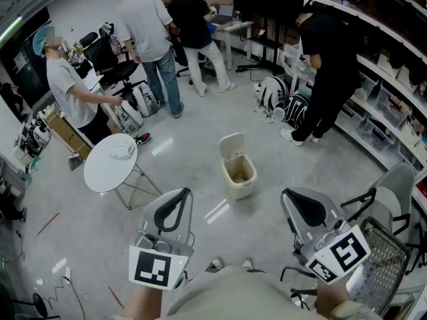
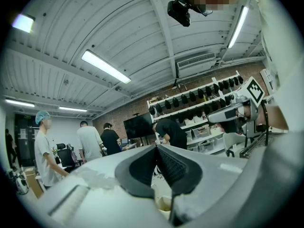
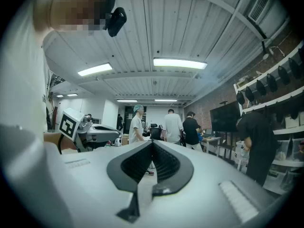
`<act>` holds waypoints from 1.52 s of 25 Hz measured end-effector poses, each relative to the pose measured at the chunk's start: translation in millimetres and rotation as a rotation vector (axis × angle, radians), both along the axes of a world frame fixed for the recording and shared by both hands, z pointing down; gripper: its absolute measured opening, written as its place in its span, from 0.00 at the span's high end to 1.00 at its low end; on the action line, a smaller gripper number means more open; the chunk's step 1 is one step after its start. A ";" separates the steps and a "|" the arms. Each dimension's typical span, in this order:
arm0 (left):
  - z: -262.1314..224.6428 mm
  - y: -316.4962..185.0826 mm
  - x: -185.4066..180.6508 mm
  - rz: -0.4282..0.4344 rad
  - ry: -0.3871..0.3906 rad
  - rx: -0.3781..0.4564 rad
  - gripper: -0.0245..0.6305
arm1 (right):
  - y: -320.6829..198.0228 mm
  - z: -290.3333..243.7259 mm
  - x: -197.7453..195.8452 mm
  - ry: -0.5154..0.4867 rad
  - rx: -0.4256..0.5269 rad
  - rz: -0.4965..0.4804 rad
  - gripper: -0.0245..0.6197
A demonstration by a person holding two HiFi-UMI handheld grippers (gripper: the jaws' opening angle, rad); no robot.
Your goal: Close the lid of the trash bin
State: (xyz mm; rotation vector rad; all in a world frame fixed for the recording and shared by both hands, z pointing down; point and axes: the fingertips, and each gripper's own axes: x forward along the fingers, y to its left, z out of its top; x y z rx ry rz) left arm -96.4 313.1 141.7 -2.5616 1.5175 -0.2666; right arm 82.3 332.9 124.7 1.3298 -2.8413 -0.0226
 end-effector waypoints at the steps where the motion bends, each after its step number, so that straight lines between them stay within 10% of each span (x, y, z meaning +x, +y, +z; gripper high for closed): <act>1: 0.6 -0.1 2.6 -0.001 0.001 0.000 0.96 | -0.2 2.3 2.7 0.000 -0.008 0.000 0.96; 38: 57.8 -97.4 87.6 0.044 -0.036 -0.090 0.96 | -97.7 76.4 67.0 -0.044 -0.142 -0.016 0.96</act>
